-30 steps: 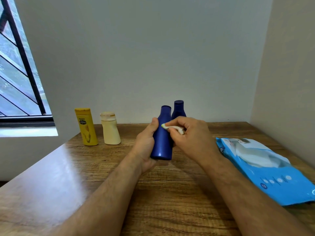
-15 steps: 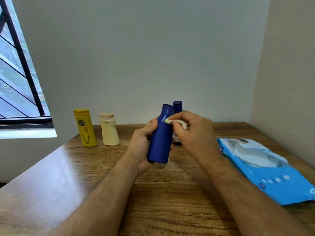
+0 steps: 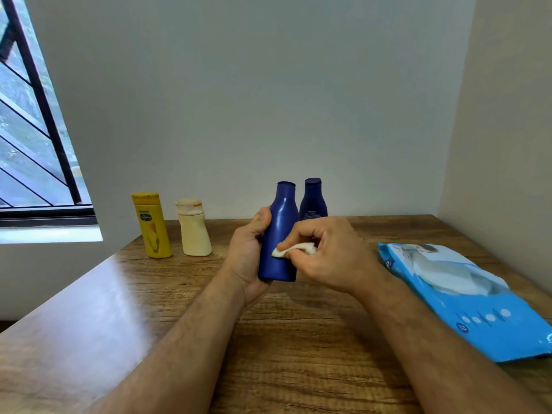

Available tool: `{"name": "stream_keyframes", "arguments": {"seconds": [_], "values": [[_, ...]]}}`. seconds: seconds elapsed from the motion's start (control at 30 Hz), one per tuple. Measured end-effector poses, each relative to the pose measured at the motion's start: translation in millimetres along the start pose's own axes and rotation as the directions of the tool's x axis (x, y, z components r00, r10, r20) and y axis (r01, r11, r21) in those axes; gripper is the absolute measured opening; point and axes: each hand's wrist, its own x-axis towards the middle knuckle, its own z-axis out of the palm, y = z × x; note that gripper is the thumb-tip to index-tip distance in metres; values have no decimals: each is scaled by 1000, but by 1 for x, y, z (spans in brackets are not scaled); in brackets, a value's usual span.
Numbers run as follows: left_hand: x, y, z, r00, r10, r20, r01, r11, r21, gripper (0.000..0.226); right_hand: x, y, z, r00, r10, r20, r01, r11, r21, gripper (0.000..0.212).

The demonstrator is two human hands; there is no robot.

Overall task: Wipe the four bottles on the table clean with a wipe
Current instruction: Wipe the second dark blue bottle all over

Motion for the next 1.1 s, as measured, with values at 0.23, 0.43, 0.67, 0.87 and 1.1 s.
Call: {"name": "stream_keyframes", "arguments": {"seconds": [0.23,0.43,0.67,0.87,1.1], "values": [[-3,-6,6,999,-49,19,45,982,185,36,6,0,-2,929,65,-364,-68,998,4,10],[-1,-2,3,998,37,-53,-32,995,98,41,1,-3,-3,990,61,-128,-52,996,70,14],[2,4,-1,977,136,-163,-128,990,63,46,0,-6,1,999,26,-25,-26,1000,-3,16],[-4,-4,7,996,79,-45,-68,974,216,37,4,-5,-7,917,38,-398,-28,999,30,13],[6,2,-4,973,104,-206,-95,994,51,47,-2,-11,-1,999,39,-30,-36,996,80,16]]}}
